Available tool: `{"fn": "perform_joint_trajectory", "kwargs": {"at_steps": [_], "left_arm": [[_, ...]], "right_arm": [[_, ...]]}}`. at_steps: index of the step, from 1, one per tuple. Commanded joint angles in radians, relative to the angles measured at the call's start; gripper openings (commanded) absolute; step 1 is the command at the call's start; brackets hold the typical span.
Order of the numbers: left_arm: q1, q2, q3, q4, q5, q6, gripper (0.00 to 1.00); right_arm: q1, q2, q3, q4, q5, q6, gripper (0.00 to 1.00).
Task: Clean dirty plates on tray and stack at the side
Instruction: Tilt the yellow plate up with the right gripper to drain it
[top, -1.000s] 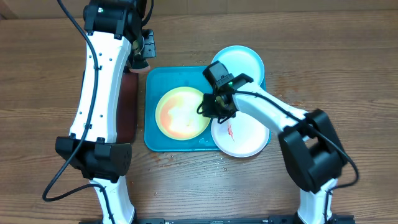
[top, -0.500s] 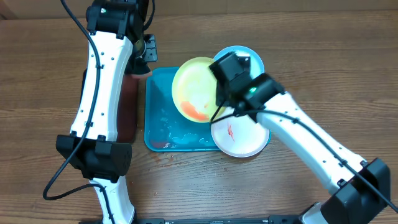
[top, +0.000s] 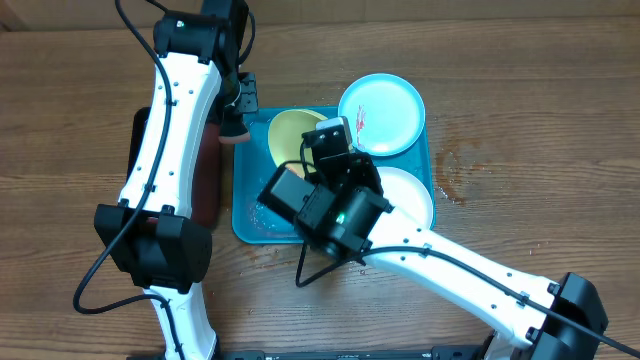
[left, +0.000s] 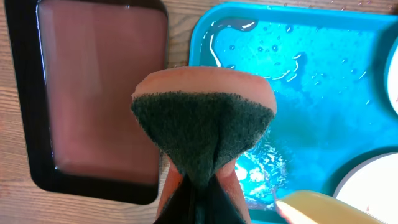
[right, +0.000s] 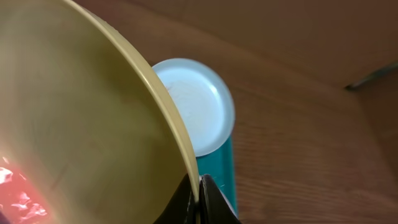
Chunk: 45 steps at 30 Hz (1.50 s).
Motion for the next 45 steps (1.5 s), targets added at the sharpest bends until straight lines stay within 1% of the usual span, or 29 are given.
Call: {"fn": "perform_joint_trajectory", "kwargs": {"at_steps": [1, 8, 16, 35, 42, 45], "left_arm": [[0.005, -0.008, -0.008, 0.006, 0.009, 0.018, 0.04], [0.005, -0.008, -0.008, 0.019, 0.019, 0.019, 0.04], [0.005, -0.008, -0.008, 0.022, 0.024, 0.018, 0.04], [0.005, -0.008, -0.008, 0.02, 0.024, 0.018, 0.04], [0.005, -0.008, -0.008, 0.019, 0.024, 0.018, 0.04], [0.005, -0.008, -0.008, 0.019, 0.024, 0.018, 0.04]], "right_arm": [[0.028, -0.01, 0.015, -0.023, 0.264, 0.002, 0.04], [0.076, -0.01, 0.015, -0.032, 0.476, 0.002, 0.04], [0.11, -0.01, 0.015, -0.032, 0.58, 0.002, 0.04], [0.111, -0.01, 0.015, -0.031, 0.57, 0.01, 0.04], [0.111, -0.01, 0.015, -0.032, 0.499, 0.011, 0.04], [0.105, -0.01, 0.015, -0.032, 0.422, 0.013, 0.04]]}}
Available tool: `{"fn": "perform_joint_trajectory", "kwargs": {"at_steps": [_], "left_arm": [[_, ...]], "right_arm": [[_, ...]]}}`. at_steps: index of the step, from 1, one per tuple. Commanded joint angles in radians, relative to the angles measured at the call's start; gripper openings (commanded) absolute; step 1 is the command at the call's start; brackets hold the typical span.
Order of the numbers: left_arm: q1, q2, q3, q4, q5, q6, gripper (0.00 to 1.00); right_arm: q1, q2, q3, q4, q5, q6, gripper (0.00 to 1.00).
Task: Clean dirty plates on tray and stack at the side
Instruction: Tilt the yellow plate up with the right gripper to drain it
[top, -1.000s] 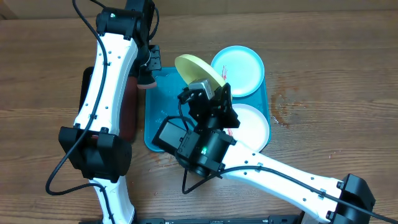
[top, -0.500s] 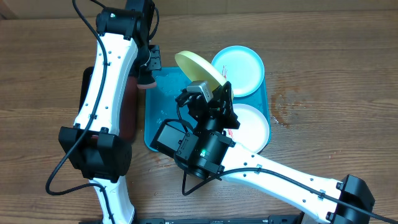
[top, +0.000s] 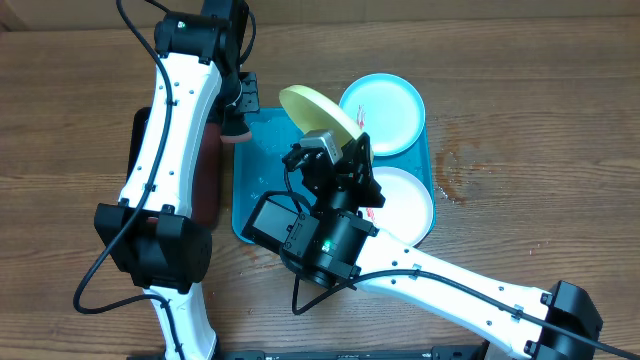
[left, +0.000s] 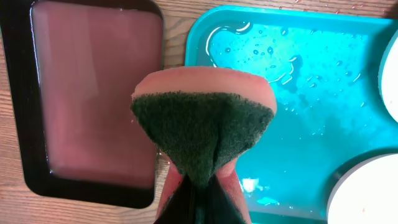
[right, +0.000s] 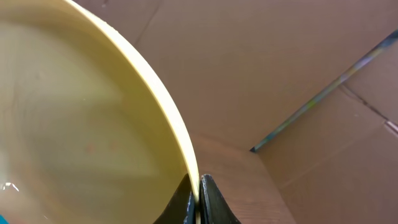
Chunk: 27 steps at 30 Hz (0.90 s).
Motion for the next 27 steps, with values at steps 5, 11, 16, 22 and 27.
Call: {"fn": "perform_joint_trajectory", "kwargs": {"at_steps": [5, 11, 16, 22, 27], "left_arm": [[0.005, -0.008, 0.0, 0.002, 0.013, 0.019, 0.04], [0.005, -0.008, 0.0, 0.003, 0.013, 0.018, 0.04], [0.005, -0.008, 0.0, 0.002, 0.025, 0.018, 0.04], [0.005, -0.008, 0.0, 0.002, 0.045, 0.018, 0.04], [0.003, -0.008, -0.001, 0.005, 0.045, 0.018, 0.04]], "right_arm": [[-0.059, -0.01, 0.008, 0.005, -0.393, 0.015, 0.04], [-0.193, 0.006, -0.005, 0.013, -0.875, 0.015, 0.04], [-0.306, 0.017, -0.006, 0.034, -1.109, 0.003, 0.04], [-0.438, 0.017, -0.006, 0.055, -1.36, -0.05, 0.04], [-0.603, 0.017, -0.006, 0.054, -1.58, -0.073, 0.04]]}}
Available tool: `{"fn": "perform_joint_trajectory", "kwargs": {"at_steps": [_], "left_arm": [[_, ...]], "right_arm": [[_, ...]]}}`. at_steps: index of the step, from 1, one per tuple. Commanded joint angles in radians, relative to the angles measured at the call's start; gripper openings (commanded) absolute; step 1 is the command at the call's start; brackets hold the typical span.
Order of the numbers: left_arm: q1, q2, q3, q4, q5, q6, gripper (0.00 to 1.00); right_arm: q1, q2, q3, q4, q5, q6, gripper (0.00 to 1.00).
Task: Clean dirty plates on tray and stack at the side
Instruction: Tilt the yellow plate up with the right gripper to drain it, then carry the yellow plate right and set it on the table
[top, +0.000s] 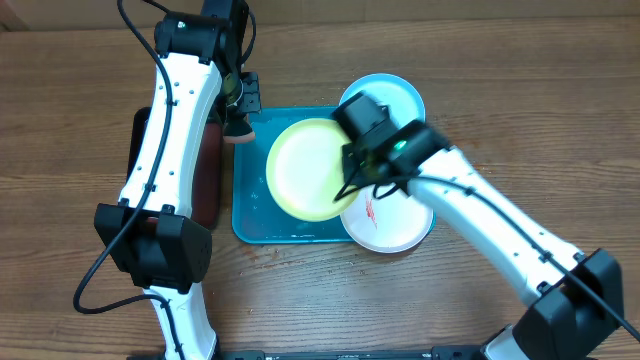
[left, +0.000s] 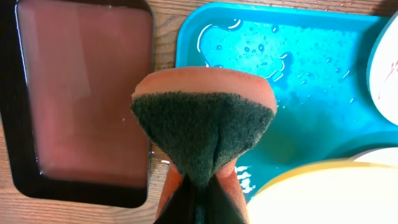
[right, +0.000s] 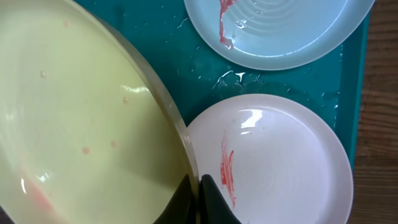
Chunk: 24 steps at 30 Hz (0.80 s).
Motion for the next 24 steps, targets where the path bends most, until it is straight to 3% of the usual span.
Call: {"fn": "perform_joint_trajectory", "kwargs": {"at_steps": [1, 14, 24], "left_arm": [[0.003, -0.008, 0.0, 0.005, 0.013, 0.018, 0.04], [0.003, -0.008, -0.001, 0.005, 0.013, 0.018, 0.04], [0.002, -0.008, -0.001, 0.005, 0.013, 0.019, 0.04]], "right_arm": [[-0.118, -0.001, -0.002, 0.005, -0.227, -0.031, 0.04], [-0.528, 0.0, -0.003, -0.074, -0.31, -0.102, 0.04], [-0.83, 0.002, -0.106, -0.023, -0.309, -0.105, 0.04]]}}
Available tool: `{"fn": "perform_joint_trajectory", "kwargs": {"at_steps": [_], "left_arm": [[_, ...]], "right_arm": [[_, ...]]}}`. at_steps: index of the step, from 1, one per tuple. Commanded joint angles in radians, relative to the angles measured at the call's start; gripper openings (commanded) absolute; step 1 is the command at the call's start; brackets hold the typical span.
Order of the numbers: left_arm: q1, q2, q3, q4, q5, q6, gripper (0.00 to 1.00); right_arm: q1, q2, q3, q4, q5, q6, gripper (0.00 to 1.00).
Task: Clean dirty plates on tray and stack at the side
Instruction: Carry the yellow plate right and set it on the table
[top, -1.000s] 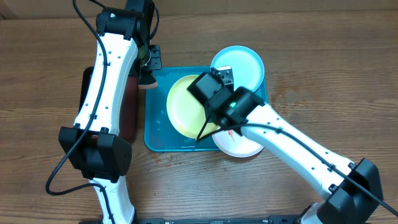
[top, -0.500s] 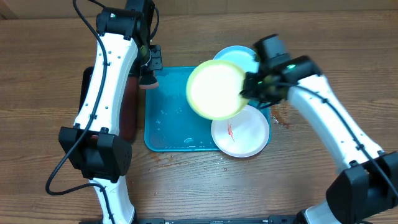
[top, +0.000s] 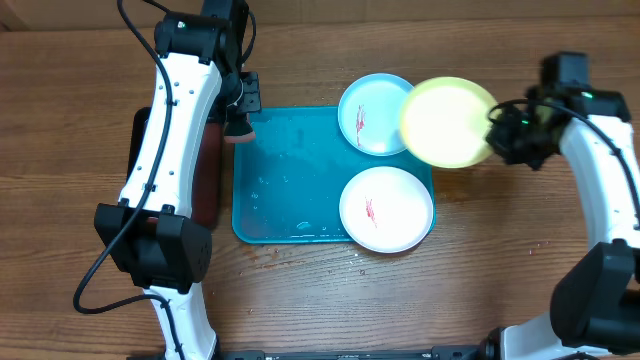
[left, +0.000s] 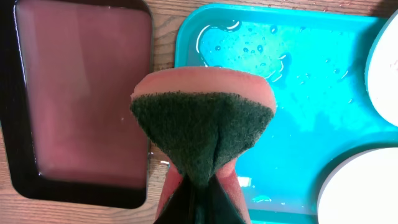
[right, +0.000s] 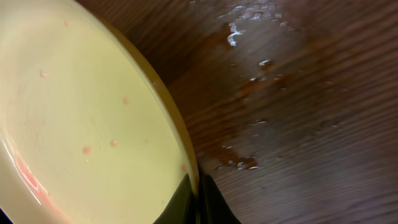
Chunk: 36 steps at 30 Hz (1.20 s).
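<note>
My right gripper (top: 497, 133) is shut on the rim of a yellow plate (top: 446, 121), held in the air over the tray's right edge and the wood beside it; the yellow plate (right: 81, 118) fills the right wrist view, still wet. On the teal tray (top: 280, 180) lie a light blue plate (top: 370, 113) and a white plate (top: 386, 209), each with a red smear. My left gripper (top: 237, 115) is shut on an orange sponge with a green scouring face (left: 203, 134), over the tray's left edge.
A black tub of brownish water (left: 81, 93) stands left of the tray. Water drops and a wet stain (right: 261, 81) mark the wooden table right of the tray. The tray floor (left: 292, 93) is wet.
My right gripper has carried the yellow plate from above the tray's middle to the tray's right edge, over the wood. The left gripper and sponge have not moved.
The right gripper held the yellow plate tilted over the tray near the sponge, then tipped up on edge, then flat above the tray's middle, and now at the right side. The left gripper kept the sponge at the tray's left edge throughout.
</note>
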Motion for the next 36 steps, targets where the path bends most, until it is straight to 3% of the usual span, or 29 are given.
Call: {"fn": "perform_joint_trajectory", "kwargs": {"at_steps": [1, 10, 17, 25, 26, 27, 28, 36], "left_arm": [[0.002, -0.008, -0.001, 0.002, 0.011, 0.019, 0.04], [0.002, -0.008, -0.001, 0.005, 0.012, 0.018, 0.04], [0.002, -0.008, -0.001, 0.006, 0.012, 0.018, 0.04], [0.002, -0.008, -0.001, 0.005, 0.012, 0.018, 0.04], [0.002, -0.008, -0.001, 0.005, 0.012, 0.018, 0.04], [0.002, -0.008, -0.001, 0.005, 0.012, 0.018, 0.04], [0.002, -0.008, -0.001, 0.005, 0.012, 0.018, 0.04], [0.002, -0.008, -0.001, 0.005, 0.012, 0.019, 0.04]], "right_arm": [[-0.088, 0.002, -0.063, 0.033, -0.012, -0.01, 0.04], [-0.268, 0.002, -0.283, 0.268, 0.012, 0.049, 0.04], [-0.277, 0.003, -0.435, 0.433, 0.019, 0.103, 0.04], [-0.277, 0.003, -0.47, 0.477, 0.053, 0.129, 0.04], [-0.277, 0.003, -0.47, 0.48, 0.051, 0.129, 0.14], [-0.277, 0.003, -0.468, 0.469, 0.038, 0.111, 0.37], [-0.277, 0.003, -0.463, 0.452, 0.031, 0.1, 0.41], [-0.272, -0.048, -0.269, 0.167, -0.065, -0.024, 0.43]]}}
